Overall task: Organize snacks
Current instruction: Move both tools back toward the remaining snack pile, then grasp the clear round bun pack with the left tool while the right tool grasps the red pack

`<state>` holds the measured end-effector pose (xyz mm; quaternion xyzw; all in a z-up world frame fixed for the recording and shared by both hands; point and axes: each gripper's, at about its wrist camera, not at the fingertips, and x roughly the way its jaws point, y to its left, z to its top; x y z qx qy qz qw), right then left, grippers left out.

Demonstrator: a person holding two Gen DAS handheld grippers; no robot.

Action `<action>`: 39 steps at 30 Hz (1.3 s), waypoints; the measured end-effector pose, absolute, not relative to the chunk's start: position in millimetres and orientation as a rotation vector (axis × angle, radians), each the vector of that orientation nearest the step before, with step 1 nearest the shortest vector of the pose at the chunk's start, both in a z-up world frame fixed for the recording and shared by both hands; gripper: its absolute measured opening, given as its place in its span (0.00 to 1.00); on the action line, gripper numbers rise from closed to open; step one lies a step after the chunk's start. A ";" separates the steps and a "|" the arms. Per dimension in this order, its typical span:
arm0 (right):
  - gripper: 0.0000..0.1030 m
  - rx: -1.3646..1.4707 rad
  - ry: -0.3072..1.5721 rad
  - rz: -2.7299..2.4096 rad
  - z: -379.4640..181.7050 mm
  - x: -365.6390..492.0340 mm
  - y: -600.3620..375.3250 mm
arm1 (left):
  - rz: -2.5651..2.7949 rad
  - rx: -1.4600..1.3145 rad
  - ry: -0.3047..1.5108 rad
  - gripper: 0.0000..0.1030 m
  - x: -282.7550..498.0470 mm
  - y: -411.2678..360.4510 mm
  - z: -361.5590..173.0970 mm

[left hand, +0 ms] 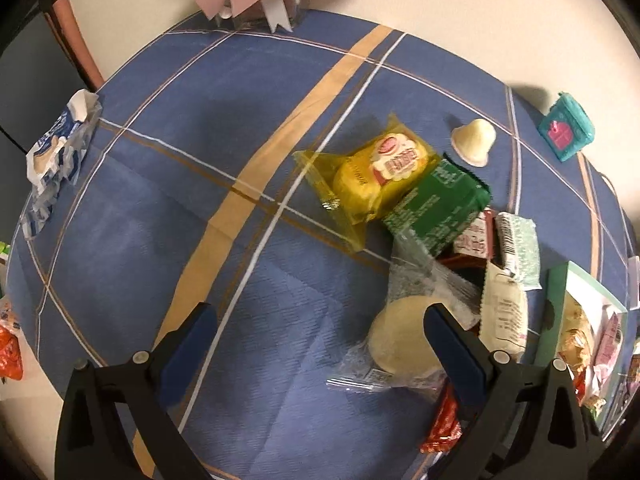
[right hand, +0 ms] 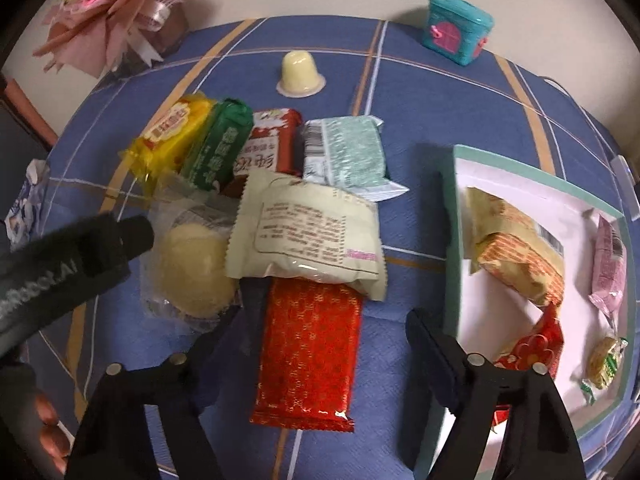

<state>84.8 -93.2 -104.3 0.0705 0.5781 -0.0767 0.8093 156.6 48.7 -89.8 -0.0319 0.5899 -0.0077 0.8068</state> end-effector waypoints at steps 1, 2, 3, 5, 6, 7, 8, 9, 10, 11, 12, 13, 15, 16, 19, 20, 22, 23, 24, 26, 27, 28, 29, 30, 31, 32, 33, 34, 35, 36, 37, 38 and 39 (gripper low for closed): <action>0.81 0.150 1.241 -0.163 -106.3 86.5 -88.7 | -0.023 -0.065 1.261 1.00 156.7 47.4 -88.7; 0.80 0.150 1.248 -0.162 -109.2 86.5 -86.6 | -0.031 -0.060 1.259 1.00 156.7 45.5 -87.9; 0.78 0.148 1.256 -0.164 -112.3 86.6 -85.9 | -0.038 -0.056 1.258 1.00 157.0 43.2 -87.0; 0.75 0.144 1.269 -0.174 -118.1 88.4 -85.3 | -0.066 -0.043 1.254 1.00 155.8 35.5 -84.0; 0.74 0.146 1.278 -0.179 -121.4 88.5 -86.6 | -0.080 -0.037 1.254 1.00 154.9 31.8 -83.6; 0.74 0.154 1.283 -0.178 -123.0 87.9 -88.1 | -0.097 -0.029 1.256 1.00 155.7 29.2 -84.6; 0.74 0.165 1.283 -0.176 -123.5 86.7 -90.4 | -0.116 -0.019 1.259 1.00 155.4 24.1 -85.3; 0.73 0.169 1.283 -0.177 -123.6 86.2 -91.7 | -0.130 -0.009 1.267 1.00 155.4 21.4 -86.6; 0.72 0.175 1.281 -0.178 -123.7 87.0 -94.7 | -0.138 0.003 1.277 1.00 155.3 16.9 -89.2; 0.69 0.181 1.281 -0.181 -123.7 87.3 -97.2 | -0.144 0.005 1.284 1.00 155.7 15.1 -92.2; 0.67 0.180 1.287 -0.187 -124.5 86.7 -98.6 | -0.152 -0.003 1.291 1.00 155.8 14.0 -94.2; 0.66 0.180 1.288 -0.189 -125.2 86.6 -100.5 | -0.162 -0.012 1.302 1.00 155.7 12.9 -96.6; 0.64 0.187 1.292 -0.187 -127.0 86.5 -102.1 | -0.168 -0.020 1.311 1.00 155.8 10.3 -101.9; 0.63 0.193 1.294 -0.184 -127.8 86.7 -102.4 | -0.166 -0.015 1.312 1.00 154.4 8.6 -103.6; 0.58 0.195 1.293 -0.176 -129.2 87.8 -100.6 | -0.158 -0.009 1.318 0.98 154.7 5.9 -110.3; 0.58 0.190 1.291 -0.174 -129.8 88.5 -99.6 | -0.157 -0.014 1.320 0.93 154.8 6.2 -112.4; 0.58 0.184 1.289 -0.172 -131.4 89.3 -97.8 | -0.162 -0.029 1.328 0.84 155.0 7.9 -115.3; 0.58 0.181 1.288 -0.172 -132.0 89.7 -97.4 | -0.168 -0.044 1.333 0.80 154.5 8.0 -117.4; 0.58 0.178 1.286 -0.172 -132.5 88.6 -93.4 | -0.168 -0.049 1.339 0.80 153.7 7.6 -119.7; 0.57 0.174 1.283 -0.171 -135.3 86.9 -93.7 | -0.167 -0.047 1.342 0.71 153.1 6.6 -121.5; 0.57 0.167 1.280 -0.170 -139.0 84.1 -88.5 | -0.170 -0.054 1.345 0.66 152.5 6.2 -122.8; 0.57 0.162 1.279 -0.171 -139.6 84.1 -87.3 | -0.170 -0.065 1.351 0.58 152.0 7.0 -124.2; 0.57 0.163 1.277 -0.172 -139.5 83.6 -88.1 | -0.164 -0.066 1.351 0.58 151.2 7.2 -124.8; 0.54 0.158 1.279 -0.176 -139.0 87.0 -85.8 | -0.163 -0.062 1.347 0.58 149.1 7.2 -124.7; 0.53 0.152 1.277 -0.178 -137.9 85.6 -85.4 | -0.162 -0.056 1.346 0.57 148.2 6.8 -124.2; 0.48 0.153 1.276 -0.177 -137.6 86.3 -85.6 | -0.157 -0.048 1.342 0.57 147.1 6.5 -123.2; 0.47 0.159 1.273 -0.171 -137.2 88.8 -87.3 | -0.154 -0.046 1.338 0.57 146.3 6.6 -122.3; 0.47 0.165 1.272 -0.165 -135.1 89.1 -88.1 | -0.151 -0.048 1.335 0.57 146.7 5.6 -121.7; 0.46 0.176 1.273 -0.154 -134.5 89.0 -87.6 | -0.151 -0.055 1.330 0.57 145.2 6.7 -119.4; 0.46 0.184 1.275 -0.146 -134.2 88.8 -87.3 | -0.153 -0.063 1.323 0.56 143.8 7.9 -116.4; 0.46 0.195 1.278 -0.138 -133.7 88.5 -86.9 | -0.154 -0.066 1.318 0.56 143.8 8.5 -113.9; 0.46 0.206 1.281 -0.131 -133.0 88.1 -87.3 | -0.153 -0.069 1.309 0.56 143.2 8.9 -110.1; 0.46 0.220 1.282 -0.124 -130.7 87.9 -87.1 | -0.150 -0.071 1.299 0.56 142.0 10.9 -105.7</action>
